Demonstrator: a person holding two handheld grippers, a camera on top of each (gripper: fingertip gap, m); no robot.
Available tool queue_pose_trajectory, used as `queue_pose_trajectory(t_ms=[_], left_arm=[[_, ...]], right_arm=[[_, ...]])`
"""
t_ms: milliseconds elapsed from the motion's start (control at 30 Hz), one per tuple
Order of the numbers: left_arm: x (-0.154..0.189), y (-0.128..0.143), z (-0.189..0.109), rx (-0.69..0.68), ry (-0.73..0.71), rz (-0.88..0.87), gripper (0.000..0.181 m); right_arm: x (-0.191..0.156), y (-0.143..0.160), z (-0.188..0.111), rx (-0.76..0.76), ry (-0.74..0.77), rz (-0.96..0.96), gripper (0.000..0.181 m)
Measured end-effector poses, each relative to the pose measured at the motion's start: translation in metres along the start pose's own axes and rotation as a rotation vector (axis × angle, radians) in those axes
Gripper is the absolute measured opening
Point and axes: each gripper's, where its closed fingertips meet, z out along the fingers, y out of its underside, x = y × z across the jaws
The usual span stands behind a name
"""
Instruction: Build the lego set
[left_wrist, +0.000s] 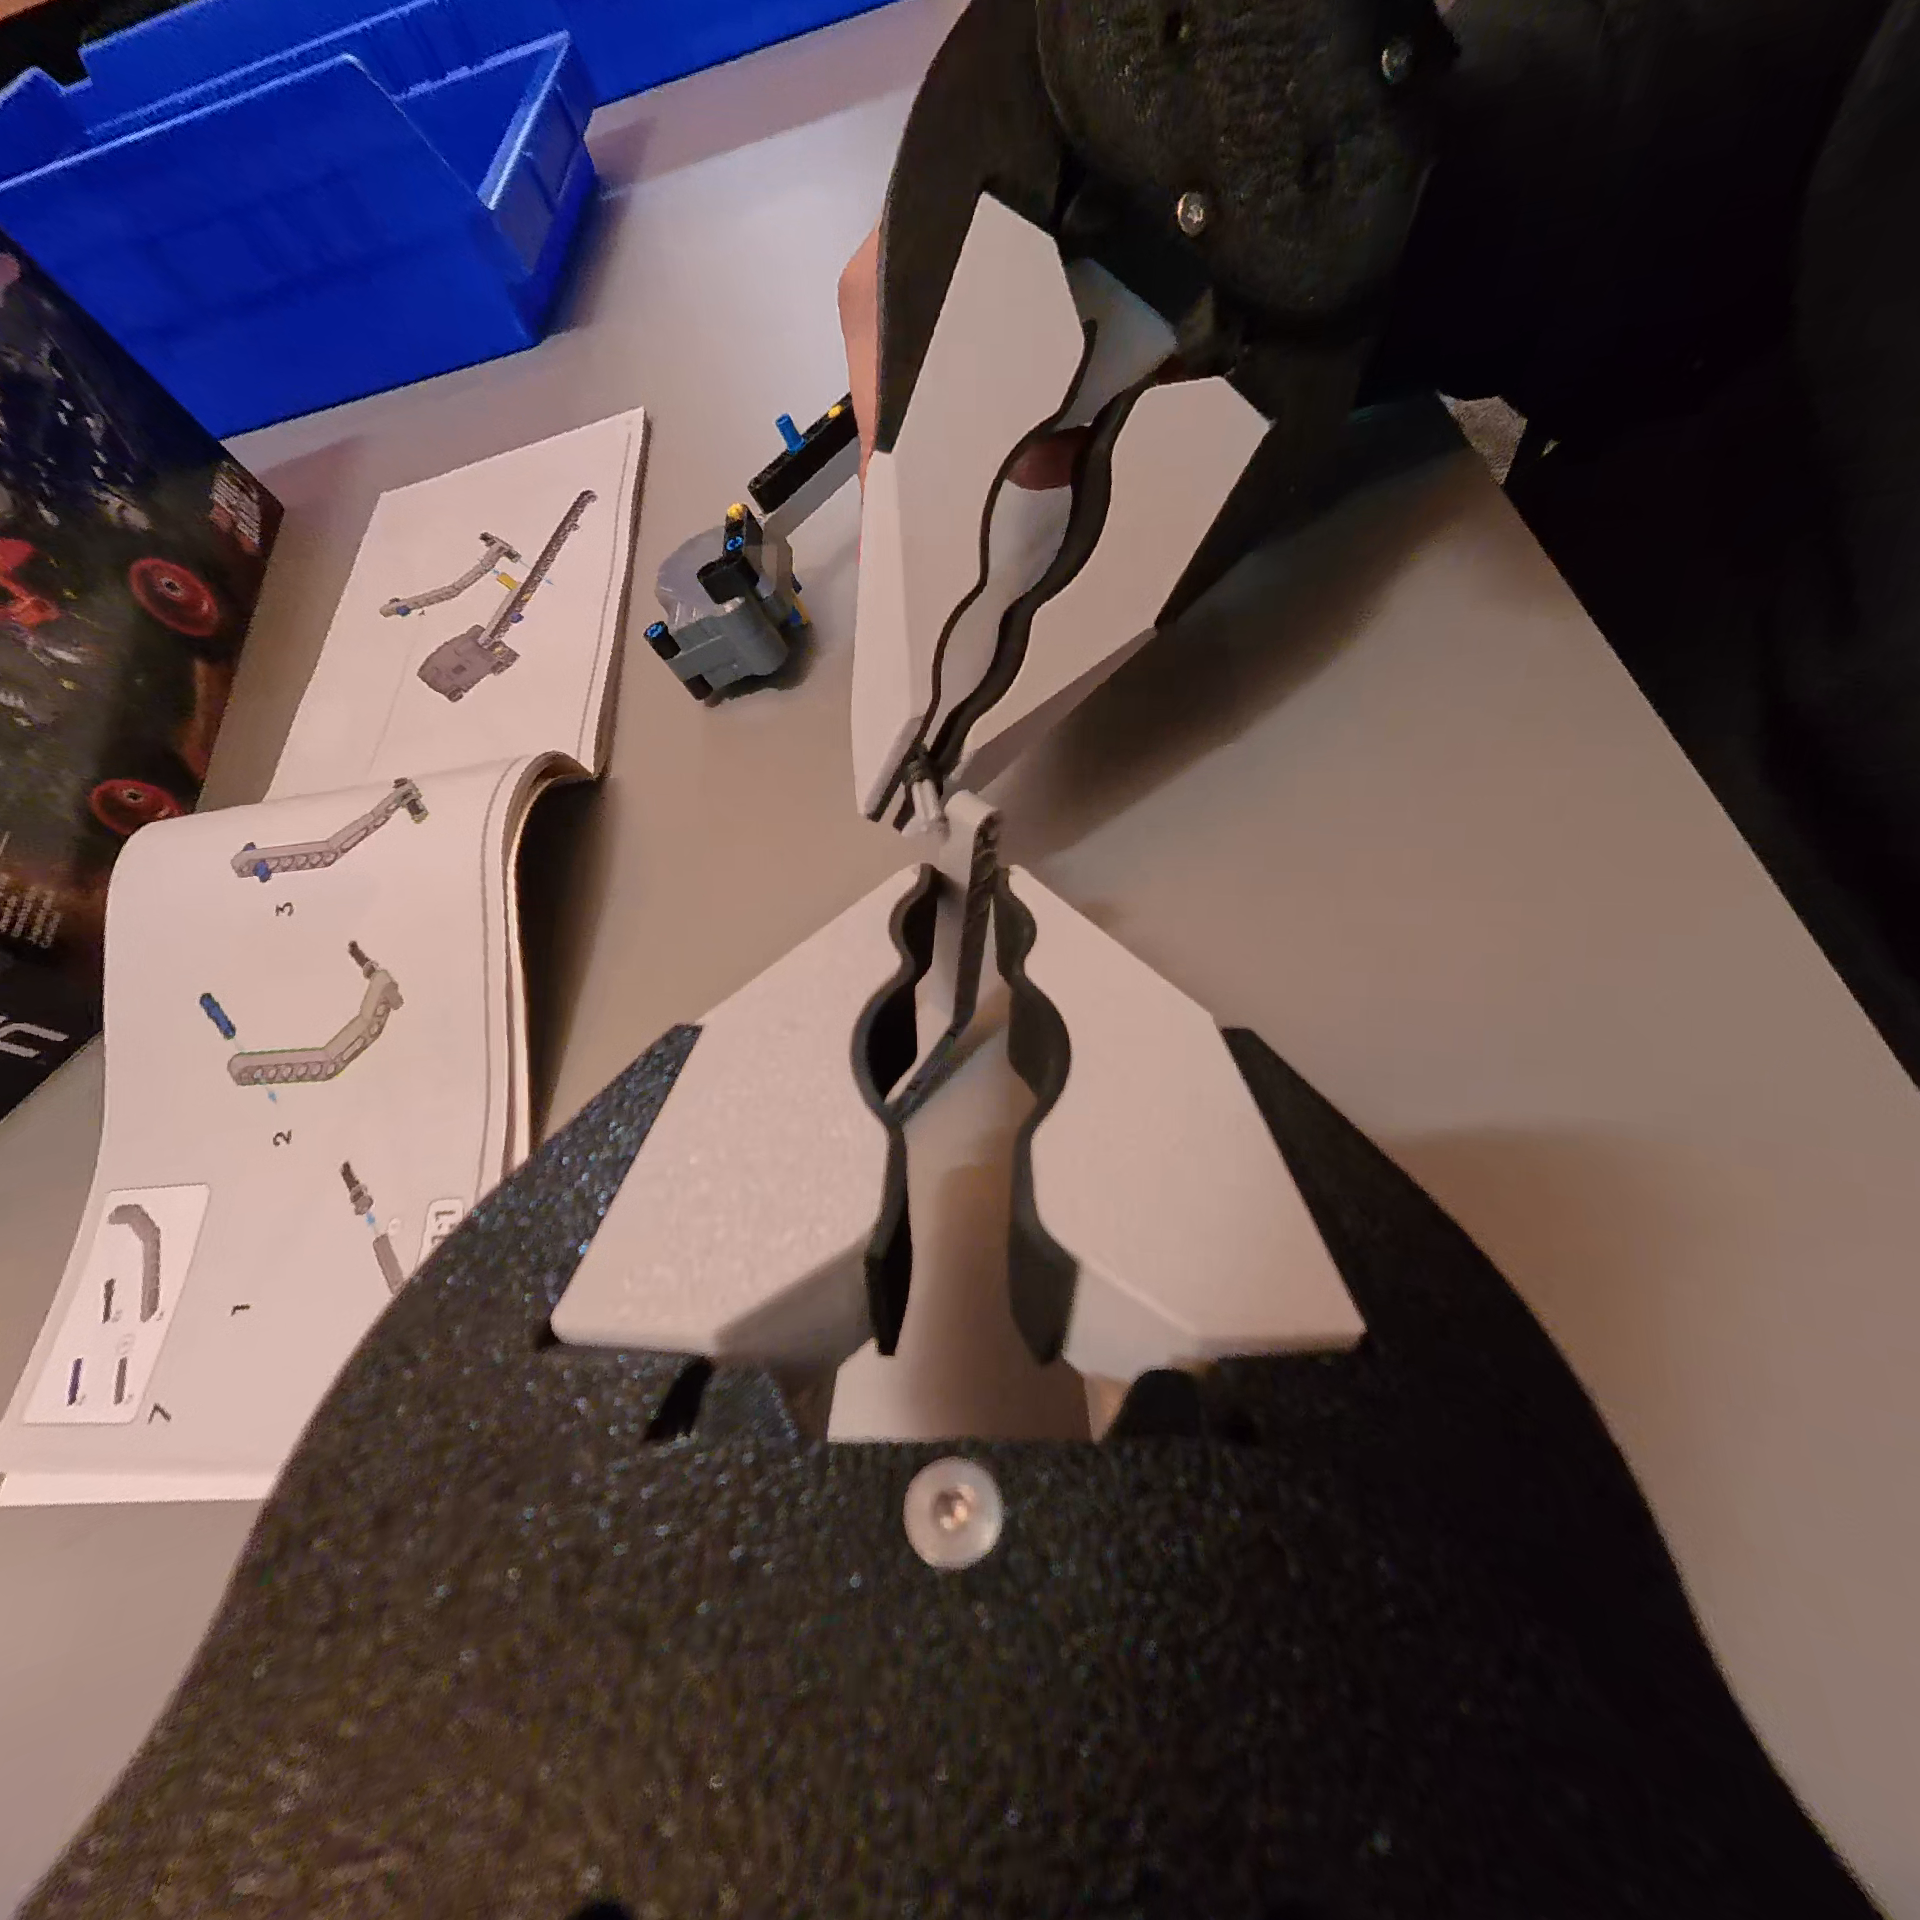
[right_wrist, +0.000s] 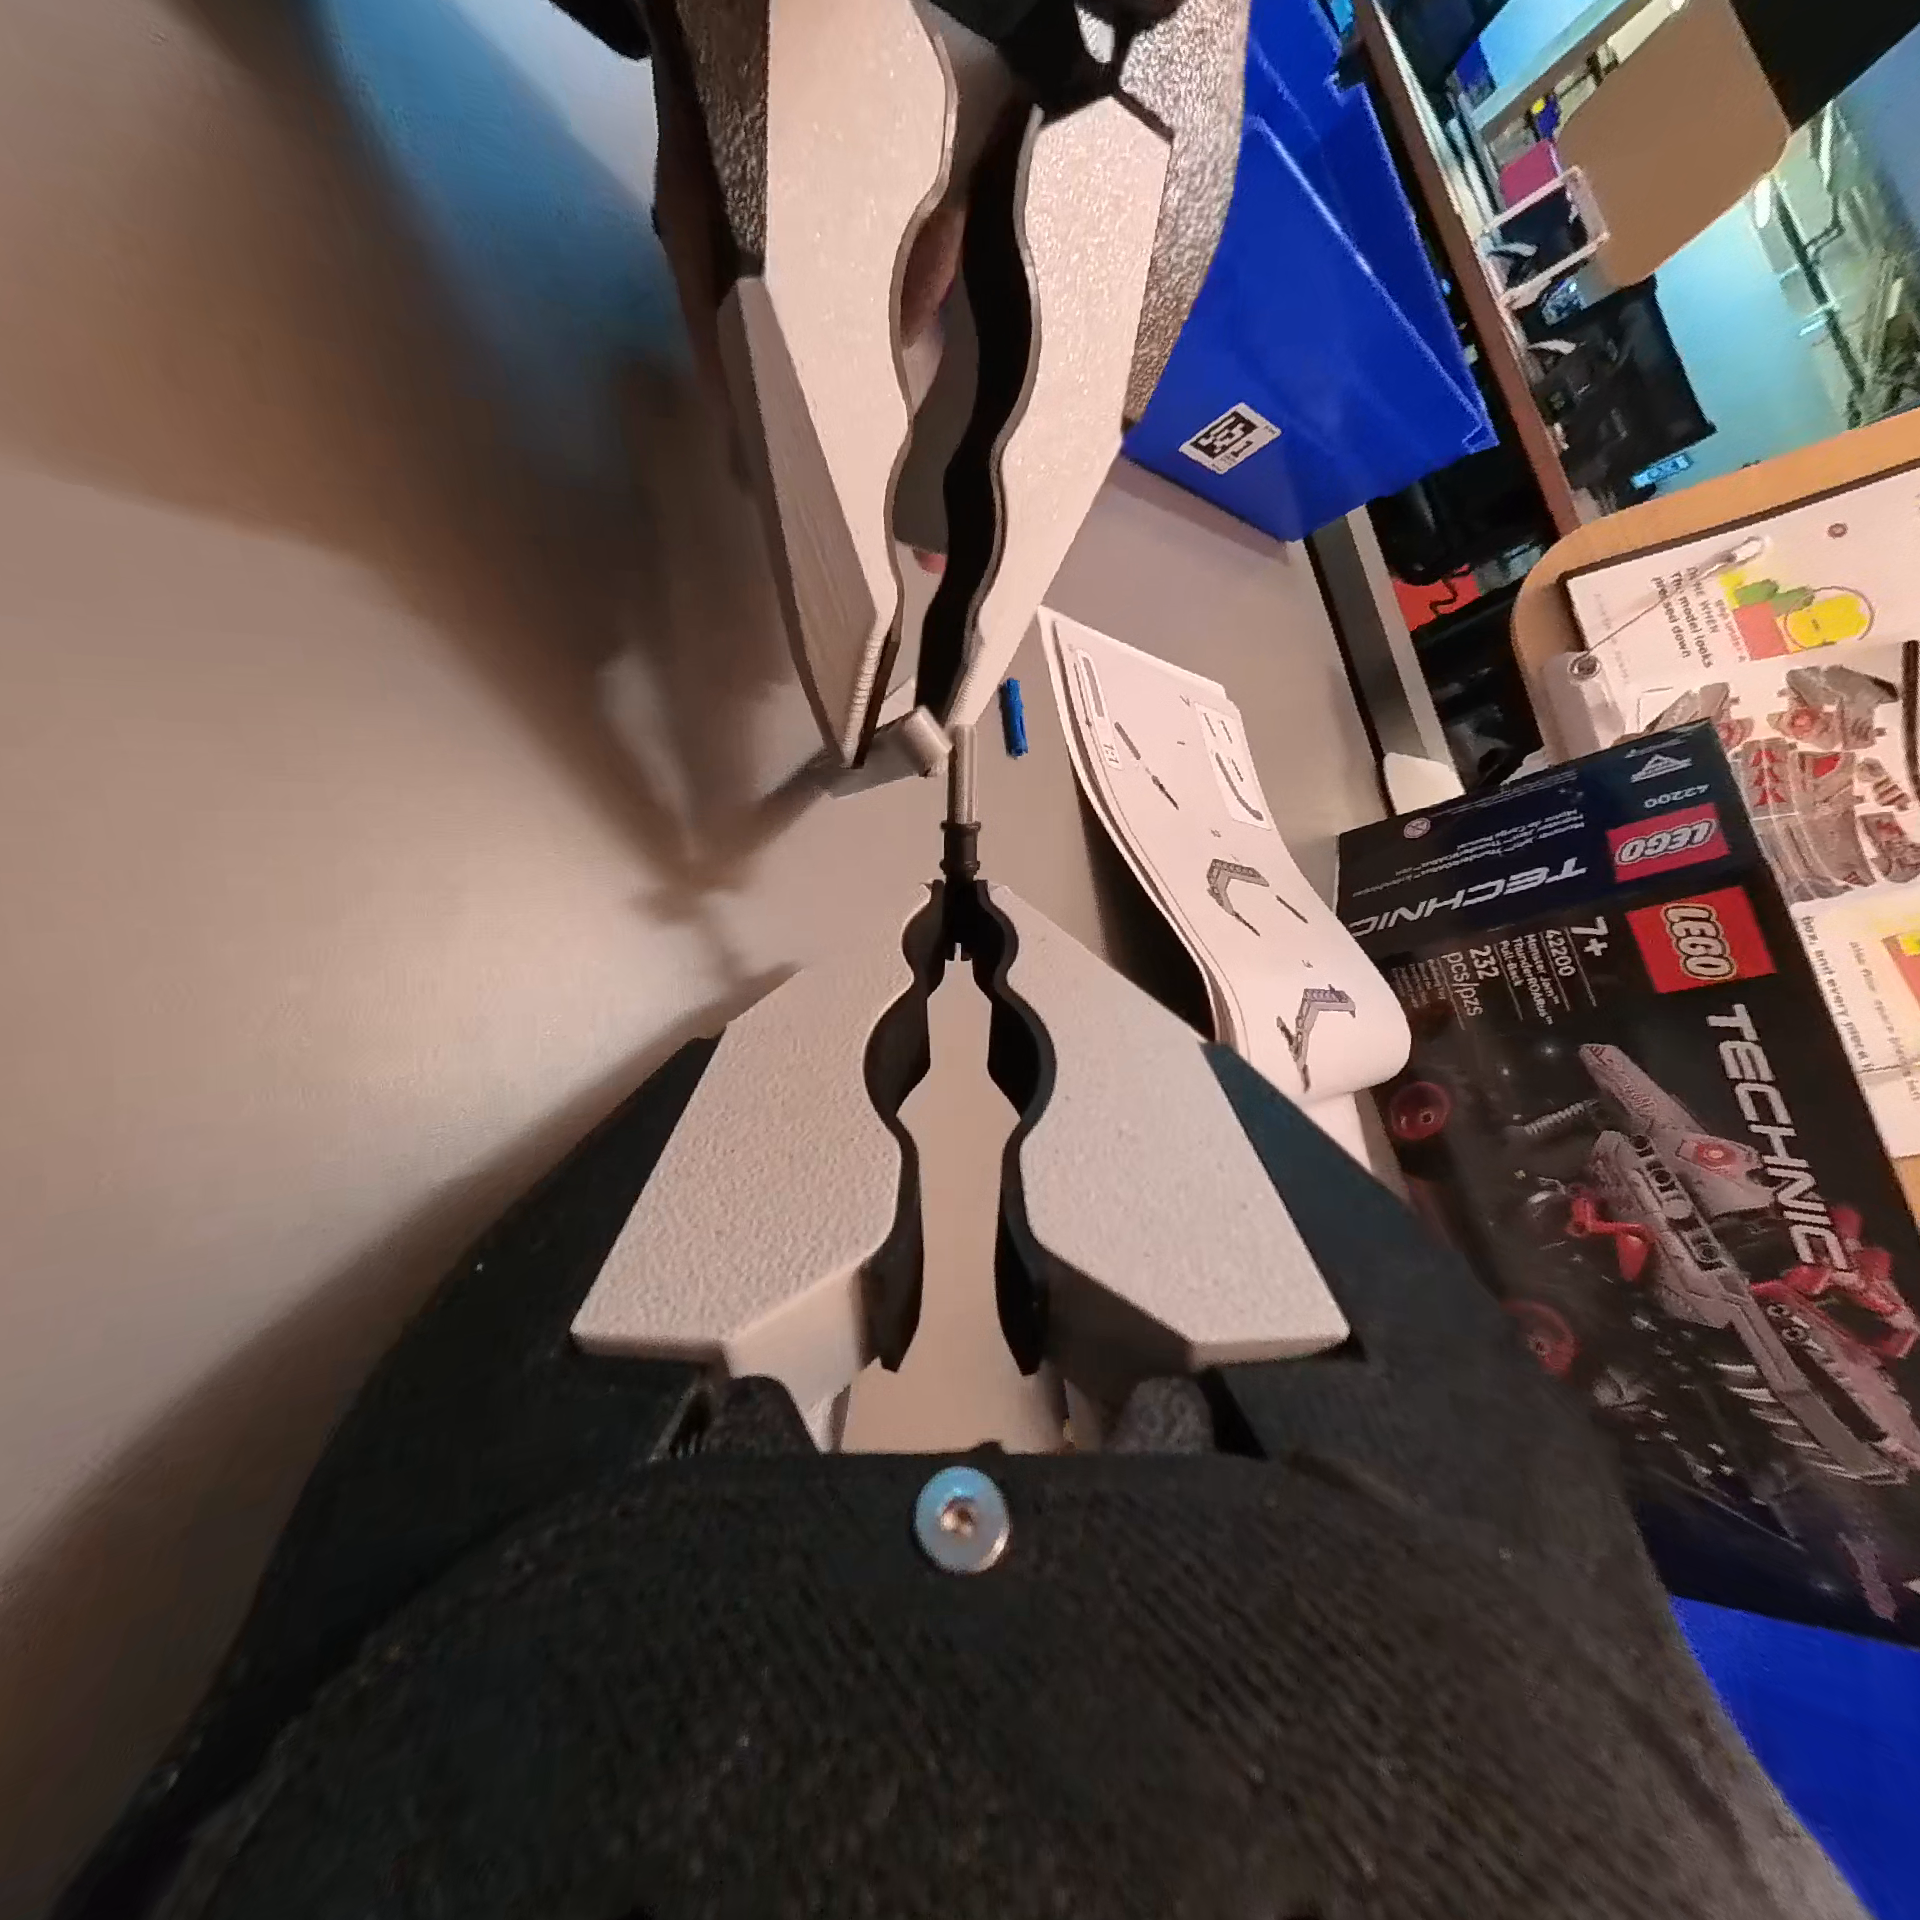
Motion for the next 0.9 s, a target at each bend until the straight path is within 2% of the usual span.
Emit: queue_pose_trajectory(t_ms=[33, 200, 333, 433, 500, 633, 833, 900], left_arm=[[0.000, 0.000, 0.001, -0.007, -0.004, 0.007, 0.008], [0.008, 0.001, 0.003, -0.087, 0.045, 0.047, 0.008], [0.022, 0.009, 0.011, -0.265, 0.197, 0.025, 0.008], [0.021, 0.020, 0.021, -0.393, 0.254, 0.020, 0.007], [0.015, 0.025, 0.029, -0.434, 0.233, 0.023, 0.007], [0.017, 0.024, 0.039, -0.402, 0.225, -0.001, 0.005], [0.011, 0.023, 0.037, -0.372, 0.115, 0.039, 0.007], [0.014, 0.022, 0.037, -0.360, 0.117, 0.014, 0.007]], right_arm=[[0.000, 0.001, 0.000, -0.010, -0.003, 0.011, 0.000], [0.011, 0.022, -0.007, -0.124, 0.043, 0.046, 0.000], [0.015, 0.017, -0.018, -0.066, 0.055, 0.144, 0.000], [0.016, 0.027, -0.023, -0.115, 0.075, 0.186, 0.000], [0.012, 0.032, -0.027, -0.140, 0.063, 0.216, 0.000], [0.006, 0.039, -0.033, -0.142, 0.062, 0.261, 0.001], [0.003, 0.042, -0.032, -0.135, 0.051, 0.272, 0.000], [0.002, 0.041, -0.030, -0.128, 0.043, 0.277, 0.000]])
